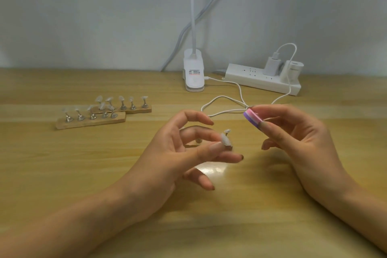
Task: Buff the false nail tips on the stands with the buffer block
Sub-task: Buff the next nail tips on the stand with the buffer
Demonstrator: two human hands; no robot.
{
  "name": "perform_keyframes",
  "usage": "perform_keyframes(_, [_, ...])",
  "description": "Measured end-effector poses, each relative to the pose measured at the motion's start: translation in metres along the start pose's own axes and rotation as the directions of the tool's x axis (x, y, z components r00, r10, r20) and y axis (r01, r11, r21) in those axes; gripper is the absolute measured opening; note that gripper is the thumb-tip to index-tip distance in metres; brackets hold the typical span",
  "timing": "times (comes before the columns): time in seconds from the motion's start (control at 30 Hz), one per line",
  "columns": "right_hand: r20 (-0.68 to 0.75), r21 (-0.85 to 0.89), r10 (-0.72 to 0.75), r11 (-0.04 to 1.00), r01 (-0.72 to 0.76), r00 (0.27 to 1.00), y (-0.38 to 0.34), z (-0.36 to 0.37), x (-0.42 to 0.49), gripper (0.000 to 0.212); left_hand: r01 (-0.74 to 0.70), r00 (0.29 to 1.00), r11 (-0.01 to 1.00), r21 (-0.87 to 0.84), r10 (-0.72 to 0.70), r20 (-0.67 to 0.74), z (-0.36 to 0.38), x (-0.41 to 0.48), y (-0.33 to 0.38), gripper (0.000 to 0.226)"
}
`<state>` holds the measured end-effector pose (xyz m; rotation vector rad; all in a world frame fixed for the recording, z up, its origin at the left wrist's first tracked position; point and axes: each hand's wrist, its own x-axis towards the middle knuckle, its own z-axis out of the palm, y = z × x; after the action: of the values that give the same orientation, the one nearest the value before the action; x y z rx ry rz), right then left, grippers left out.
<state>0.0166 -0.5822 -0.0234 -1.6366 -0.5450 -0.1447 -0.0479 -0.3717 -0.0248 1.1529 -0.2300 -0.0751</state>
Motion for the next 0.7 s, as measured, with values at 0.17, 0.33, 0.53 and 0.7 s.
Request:
perform_keyframes(0.17, [0.003,0.027,0.048,0.998,-0.048,0.999,-0.003,0.001,0.003,0.049,-0.119,0.992,0.992,0.046,0.121,-0.04,-0.007,0.01,0.02,0.051])
perform_keyframes(0.33, [0.005,0.042,0.067,0.997,-0.067,0.998,-0.005,0.002,0.003,0.054,-0.205,0.966,0.977,0.055,0.211,-0.15,-0.014,0.021,0.041,0.065])
perform_keyframes(0.53, [0.02,0.044,0.079,0.996,-0.08,0.997,-0.008,0.004,0.003,0.054,-0.159,0.93,0.987,-0.013,0.145,-0.337,-0.024,0.029,0.038,0.07])
perform_keyframes(0.7, [0.033,0.04,0.085,0.995,-0.086,0.996,-0.009,0.004,0.003,0.054,-0.116,0.968,0.971,0.21,0.158,-0.194,-0.023,0.037,0.039,0.074])
